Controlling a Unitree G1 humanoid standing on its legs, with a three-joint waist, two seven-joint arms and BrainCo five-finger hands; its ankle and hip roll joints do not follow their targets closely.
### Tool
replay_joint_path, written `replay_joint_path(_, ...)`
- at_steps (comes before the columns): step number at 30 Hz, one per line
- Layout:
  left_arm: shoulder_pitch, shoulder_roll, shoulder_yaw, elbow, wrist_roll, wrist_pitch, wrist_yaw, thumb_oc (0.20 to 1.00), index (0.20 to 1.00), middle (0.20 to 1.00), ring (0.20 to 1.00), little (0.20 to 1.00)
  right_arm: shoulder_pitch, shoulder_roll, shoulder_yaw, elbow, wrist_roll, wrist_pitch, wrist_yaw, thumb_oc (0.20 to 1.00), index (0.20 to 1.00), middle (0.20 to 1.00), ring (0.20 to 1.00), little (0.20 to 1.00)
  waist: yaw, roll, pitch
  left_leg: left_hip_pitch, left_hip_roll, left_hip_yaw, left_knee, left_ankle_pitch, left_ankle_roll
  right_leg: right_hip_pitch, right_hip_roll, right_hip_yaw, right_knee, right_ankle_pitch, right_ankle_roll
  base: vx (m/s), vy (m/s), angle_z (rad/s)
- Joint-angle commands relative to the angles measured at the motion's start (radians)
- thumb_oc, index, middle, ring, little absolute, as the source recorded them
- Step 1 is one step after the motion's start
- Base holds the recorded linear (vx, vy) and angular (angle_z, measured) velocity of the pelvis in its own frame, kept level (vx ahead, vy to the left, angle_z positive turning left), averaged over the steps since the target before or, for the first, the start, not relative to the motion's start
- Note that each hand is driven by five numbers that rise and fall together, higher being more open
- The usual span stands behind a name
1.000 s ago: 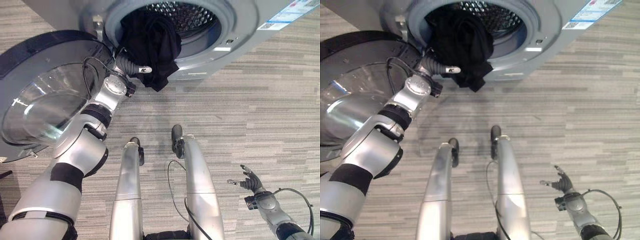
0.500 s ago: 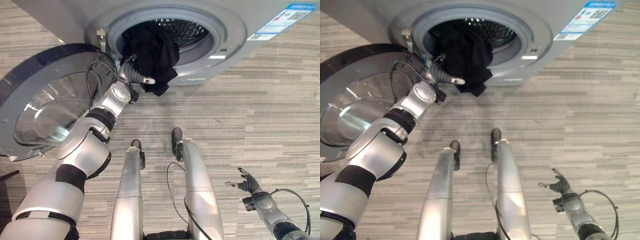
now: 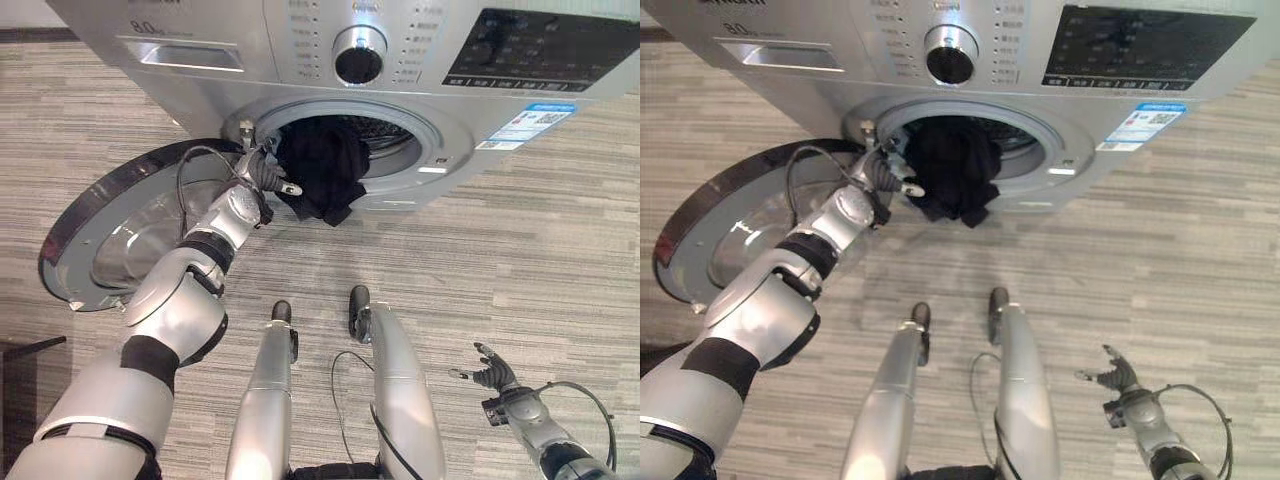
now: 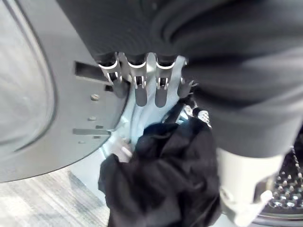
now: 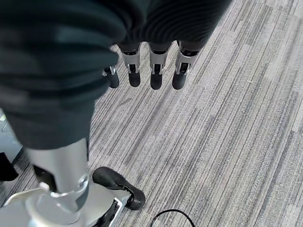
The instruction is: Grab the laundry basket,head to the washer,open it,put in the laundry and shut it.
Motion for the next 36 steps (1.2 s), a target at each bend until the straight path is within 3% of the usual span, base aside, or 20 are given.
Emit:
replay_joint_path(1, 0.010, 0.005, 0.097, 0.033, 0.010, -0.008, 0.020, 1.000, 1.000, 1.000, 1.000, 1.000, 0.096, -0.041, -0.019, 0.006, -0.018, 0.005, -0.006, 1.000, 1.000, 1.000, 1.000, 1.000, -0.027, 0.022, -0.048, 0.020, -0.046, 0.038, -0.050, 0.064, 0.131, 0.064, 0.033, 0.042, -0.260, 0.145, 0.046, 0.03, -0.004, 0.30)
replay_joint_path(10, 0.127, -0.002, 0.189, 0.030, -0.084, -0.030, -0.010, 1.000, 1.000, 1.000, 1.000, 1.000, 0.102, -0.018, -0.025, 0.026, -0.030, 0.014, 0.000, 1.000, 1.000, 1.000, 1.000, 1.000, -0.017, 0.023, -0.060, 0.163, -0.035, 0.006, -0.279, 0.166, 0.104, 0.170, 0.030, 0.035, -0.380, 0.182, 0.064, 0.03, 0.002, 0.04)
replay_joint_path(20, 0.337, -0.069, 0.295, -0.035, -0.268, -0.067, -0.027, 1.000, 1.000, 1.000, 1.000, 1.000, 0.081, -0.010, -0.054, 0.073, -0.010, 0.022, -0.011, 1.000, 1.000, 1.000, 1.000, 1.000, 0.002, 0.036, -0.041, 0.168, -0.042, -0.020, -0.270, 0.175, 0.105, 0.186, 0.022, 0.021, -0.361, 0.178, 0.062, 0.00, -0.006, 0.04)
replay_joint_path(25, 0.474, -0.129, 0.323, -0.131, -0.414, -0.103, -0.033, 1.000, 1.000, 1.000, 1.000, 1.000, 0.057, -0.019, -0.075, 0.082, 0.016, 0.019, -0.030, 1.000, 1.000, 1.000, 1.000, 1.000, 0.019, 0.040, -0.033, 0.189, -0.037, -0.041, -0.358, 0.224, 0.089, 0.195, 0.014, -0.005, -0.404, 0.195, 0.063, -0.02, 0.006, 0.15)
replay_joint_path(28, 0.520, -0.128, 0.332, -0.181, -0.460, -0.111, -0.028, 1.000, 1.000, 1.000, 1.000, 1.000, 0.055, -0.033, -0.090, 0.091, 0.023, 0.023, -0.036, 1.000, 1.000, 1.000, 1.000, 1.000, 0.019, 0.036, -0.024, 0.155, -0.046, -0.036, -0.303, 0.206, 0.097, 0.180, 0.009, -0.004, -0.384, 0.192, 0.063, -0.02, 0.034, 0.12)
replay_joint_path(29, 0.543, -0.135, 0.347, -0.196, -0.508, -0.109, -0.034, 1.000, 1.000, 1.000, 1.000, 1.000, 0.048, -0.044, -0.087, 0.092, 0.027, 0.028, -0.033, 1.000, 1.000, 1.000, 1.000, 1.000, 0.014, 0.026, -0.003, 0.087, -0.058, -0.017, -0.160, 0.151, 0.111, 0.141, 0.015, 0.010, -0.310, 0.167, 0.054, -0.05, 0.055, -0.04)
replay_joint_path(33, 0.559, -0.140, 0.355, -0.194, -0.513, -0.109, -0.021, 1.000, 1.000, 1.000, 1.000, 1.000, 0.056, -0.054, -0.081, 0.083, 0.032, 0.031, -0.028, 1.000, 1.000, 1.000, 1.000, 1.000, 0.013, 0.014, -0.003, -0.001, -0.053, 0.006, -0.030, 0.093, 0.121, 0.059, 0.025, 0.017, -0.201, 0.124, 0.041, 0.00, 0.068, -0.03)
replay_joint_path(34, 0.565, -0.148, 0.362, -0.187, -0.520, -0.107, -0.007, 1.000, 1.000, 1.000, 1.000, 1.000, 0.068, -0.065, -0.080, 0.079, 0.043, 0.033, -0.026, 1.000, 1.000, 1.000, 1.000, 1.000, 0.014, 0.008, -0.003, -0.053, -0.043, 0.016, 0.071, 0.023, 0.128, 0.007, 0.036, 0.024, -0.107, 0.064, 0.044, 0.05, 0.071, -0.08)
replay_joint_path(36, 0.566, -0.168, 0.362, -0.175, -0.512, -0.095, 0.010, 1.000, 1.000, 1.000, 1.000, 1.000, 0.100, -0.072, -0.075, 0.073, 0.044, 0.039, -0.021, 1.000, 1.000, 1.000, 1.000, 1.000, 0.012, -0.005, -0.003, -0.155, -0.038, 0.039, 0.208, -0.032, 0.131, -0.089, 0.037, 0.013, 0.016, 0.005, 0.034, 0.01, 0.067, -0.30)
